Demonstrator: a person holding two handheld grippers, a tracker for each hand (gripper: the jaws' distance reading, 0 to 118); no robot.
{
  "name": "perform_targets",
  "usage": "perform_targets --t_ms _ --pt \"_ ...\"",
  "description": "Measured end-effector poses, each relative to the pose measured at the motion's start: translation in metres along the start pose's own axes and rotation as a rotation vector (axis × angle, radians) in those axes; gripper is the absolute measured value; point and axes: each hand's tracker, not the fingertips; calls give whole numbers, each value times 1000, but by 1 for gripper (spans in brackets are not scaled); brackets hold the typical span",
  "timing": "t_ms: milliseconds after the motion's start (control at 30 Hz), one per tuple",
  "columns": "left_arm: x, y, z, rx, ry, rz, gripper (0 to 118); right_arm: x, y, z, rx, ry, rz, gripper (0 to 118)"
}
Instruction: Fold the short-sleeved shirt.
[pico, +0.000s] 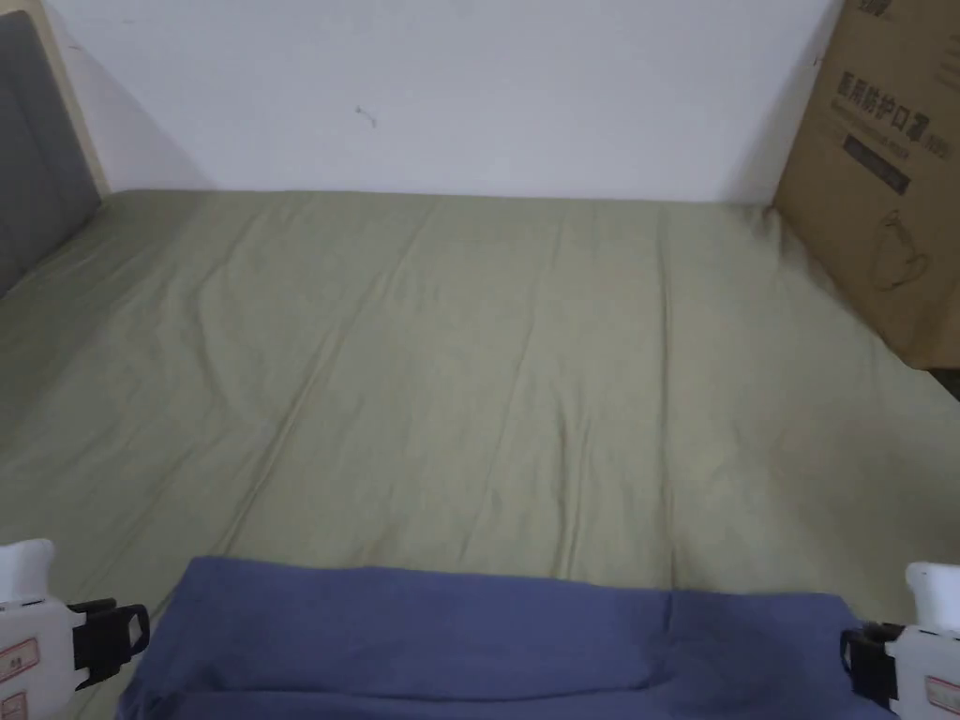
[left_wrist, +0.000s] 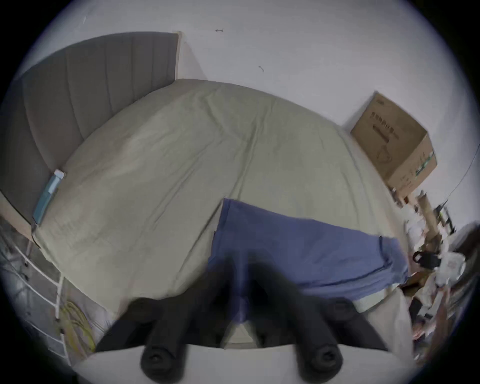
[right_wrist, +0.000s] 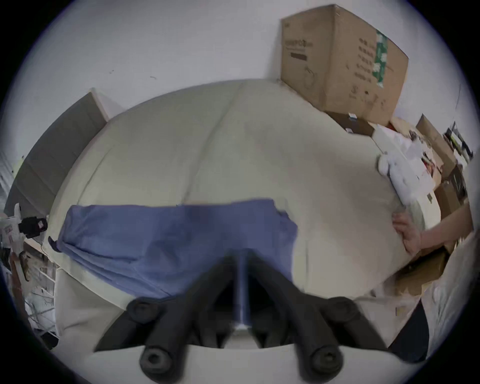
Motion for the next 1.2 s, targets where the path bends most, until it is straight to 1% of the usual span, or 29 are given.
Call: perform_targets --t_ms 33,67,100,133,167,200,233,267,300,333,400,467,567,600,667,700,733,767,800,867,900,967,1033,1133,1200 --pt "-2 -2 -1 -16 6 7 0 -15 3 0 -7 30 45 0" --pt "-5 -4 -1 -18 -7 23 0 -30 4 0 -2 40 46 0" --pt "-10 -7 -1 -1 -19 58 0 -41 6 -5 1 47 26 0" --pt "-16 -9 -2 7 -28 103 0 -52 8 -11 -27 99 10 0" --pt "-28 -12 -5 17 -42 134 0 -62 9 -15 -34 126 8 0" --pt "-36 -13 -6 27 -74 175 8 -62 7 -27 -27 134 15 0" --pt "-44 -14 -9 16 -123 213 26 -74 8 -30 -35 148 39 0" --pt "-49 -14 -13 -1 -141 249 47 -84 9 -33 -43 164 63 0" --pt "-61 -17 -21 -17 -148 294 66 -95 8 -36 -49 178 87 0" --pt "-68 -19 -30 -28 -164 338 75 -106 8 -39 -60 193 112 0" --pt "-76 -23 -45 -47 -176 414 91 -121 6 -42 -85 217 157 0" --pt "-76 -28 -59 -83 -239 459 93 -135 4 -45 -104 237 203 0" --pt "-84 -35 -89 -150 -349 529 101 -143 3 -49 -111 227 218 0" --pt "-84 -36 -97 -180 -378 544 101 -144 2 -51 -115 232 215 0" --pt "-85 -33 -105 -161 -372 539 101 -143 2 -54 -128 242 192 0" --pt "-73 -31 -95 -157 -369 555 94 -142 1 -55 -135 250 182 0" --pt "-75 -30 -104 -189 -339 574 68 -141 0 -59 -144 255 177 0" --pt "-80 -35 -111 -209 -263 589 12 -141 -1 -60 -154 257 176 0" --pt "-79 -39 -116 -221 -336 578 5 -140 -2 -60 -163 256 184 0" --pt "-77 -37 -103 -200 -340 568 5 -138 -5 -57 -162 232 209 0" --pt "-77 -35 -97 -188 -340 539 5 -136 -5 -56 -161 225 212 0" --pt "-76 -29 -82 -173 -335 524 5 -129 -5 -57 -164 224 194 0" --pt "-82 -28 -70 -133 -350 564 5 -124 -6 -57 -173 225 169 0" --pt "-107 -25 -54 -84 -250 520 5 -119 -8 -57 -175 217 156 0" --pt "-120 -25 -39 -57 -213 538 5 -117 -9 -57 -176 219 152 0"
